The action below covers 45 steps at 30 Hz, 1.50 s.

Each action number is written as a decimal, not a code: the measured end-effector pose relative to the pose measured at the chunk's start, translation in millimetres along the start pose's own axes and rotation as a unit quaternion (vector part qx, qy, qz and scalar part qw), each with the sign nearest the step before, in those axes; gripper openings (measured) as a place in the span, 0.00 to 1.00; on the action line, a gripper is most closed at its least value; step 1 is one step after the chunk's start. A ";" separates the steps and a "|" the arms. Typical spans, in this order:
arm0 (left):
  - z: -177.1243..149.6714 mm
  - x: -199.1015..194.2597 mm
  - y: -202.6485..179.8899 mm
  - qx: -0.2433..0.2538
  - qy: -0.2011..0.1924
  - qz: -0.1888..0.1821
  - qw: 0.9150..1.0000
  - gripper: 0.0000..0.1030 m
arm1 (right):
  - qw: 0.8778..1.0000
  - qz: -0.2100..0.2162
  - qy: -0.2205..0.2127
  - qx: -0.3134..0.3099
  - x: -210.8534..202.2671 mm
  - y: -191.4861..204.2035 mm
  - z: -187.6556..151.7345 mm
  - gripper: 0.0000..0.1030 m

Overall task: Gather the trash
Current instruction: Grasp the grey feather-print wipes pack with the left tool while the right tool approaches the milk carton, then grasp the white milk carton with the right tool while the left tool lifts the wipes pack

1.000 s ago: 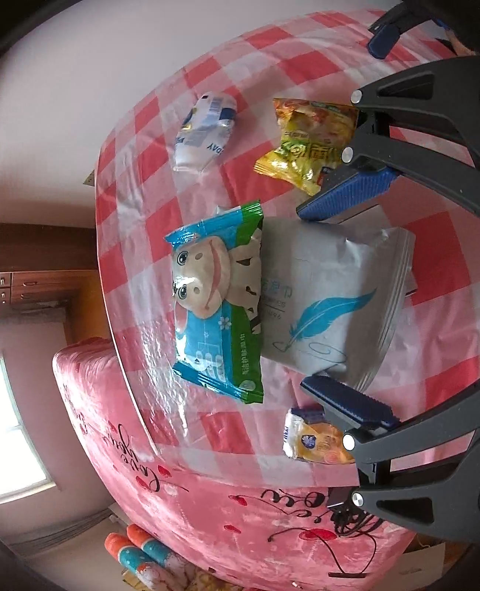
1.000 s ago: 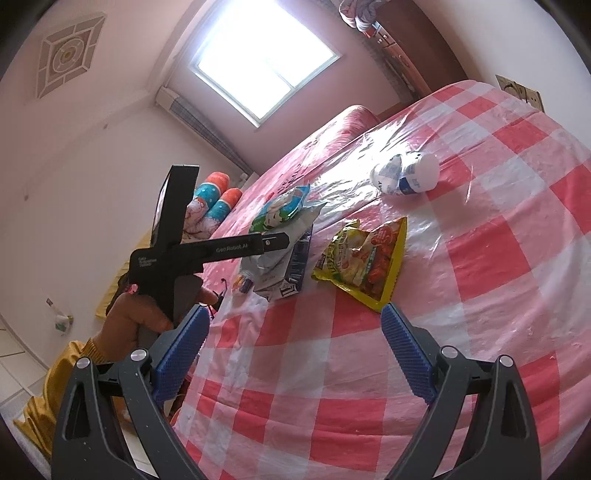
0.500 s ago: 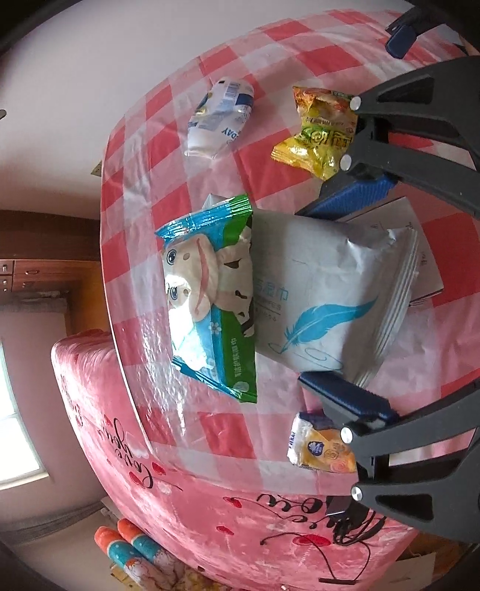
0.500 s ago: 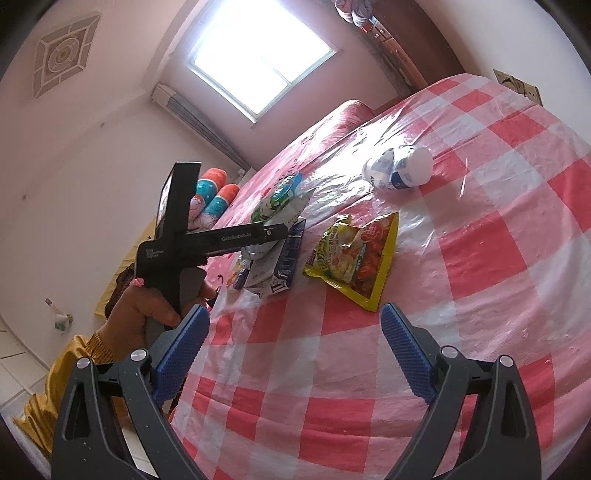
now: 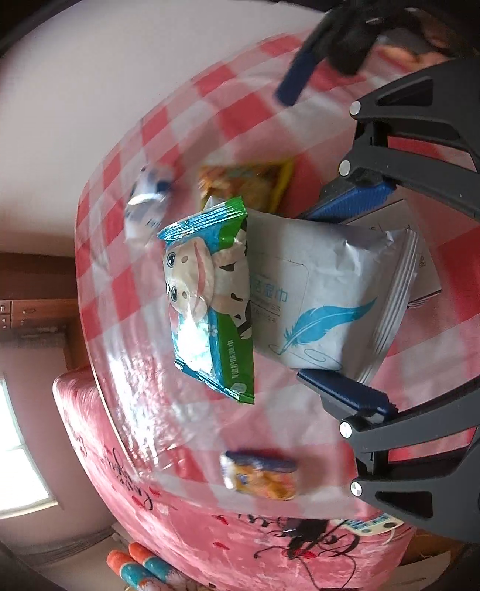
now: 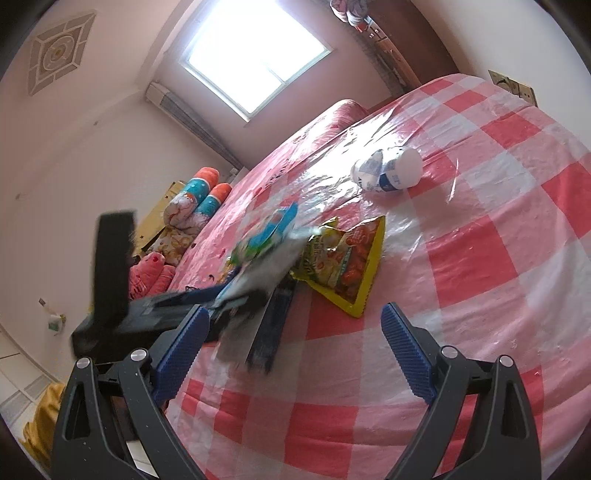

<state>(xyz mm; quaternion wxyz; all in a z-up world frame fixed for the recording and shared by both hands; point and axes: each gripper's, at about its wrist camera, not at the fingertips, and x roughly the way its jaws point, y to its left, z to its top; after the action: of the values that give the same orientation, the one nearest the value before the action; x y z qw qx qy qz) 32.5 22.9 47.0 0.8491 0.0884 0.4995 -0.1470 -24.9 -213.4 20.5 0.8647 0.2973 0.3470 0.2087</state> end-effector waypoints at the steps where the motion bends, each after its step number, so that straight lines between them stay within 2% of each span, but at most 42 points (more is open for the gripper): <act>1: -3.2 -2.1 -0.2 -0.002 0.001 -0.005 1.000 0.74 | 1.000 -0.001 0.003 0.000 0.8 -1.2 0.3 0.90; 4: -5.3 -4.0 -0.9 0.003 -0.003 -0.004 1.000 0.75 | 1.000 -0.001 0.010 -0.001 3.5 -2.6 0.5 0.90; 8: 2.2 2.6 -0.8 0.020 -0.007 -0.007 1.000 0.83 | 1.000 -0.002 0.017 -0.009 6.9 -0.9 -1.0 0.90; 13: 8.4 12.1 5.0 0.011 -0.012 -0.016 1.000 0.83 | 1.000 -0.005 0.029 -0.008 13.6 -1.6 -3.8 0.90; 15: 8.3 10.0 7.5 0.001 -0.017 -0.020 1.000 0.74 | 1.000 -0.007 0.030 -0.008 15.0 -2.2 -4.3 0.90; 22: 3.4 2.2 18.4 -0.046 -0.029 -0.029 0.998 0.69 | 0.999 -0.016 0.037 -0.012 20.8 -1.3 -6.7 0.90; 30: -16.4 -17.1 40.4 -0.115 -0.046 -0.047 0.991 0.67 | 0.997 -0.009 0.064 -0.043 33.9 12.9 -12.7 0.90; 36: -39.0 -33.7 54.3 -0.157 -0.054 -0.089 0.982 0.67 | 0.994 0.004 0.089 -0.071 46.0 33.4 -24.7 0.90; 38: -47.1 -38.9 58.7 -0.172 -0.055 -0.106 0.978 0.67 | 0.992 0.002 0.094 -0.087 50.3 42.8 -29.7 0.90; 45: -67.5 -60.2 70.4 -0.195 -0.074 -0.117 0.971 0.65 | 0.984 -0.026 0.101 -0.143 63.8 71.9 -41.2 0.90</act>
<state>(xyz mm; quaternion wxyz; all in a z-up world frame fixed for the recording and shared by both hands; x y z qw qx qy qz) -26.8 118.9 67.1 0.8613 -0.1495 0.4615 -0.1510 -23.0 -109.1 13.6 0.8635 0.1393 0.4072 0.2629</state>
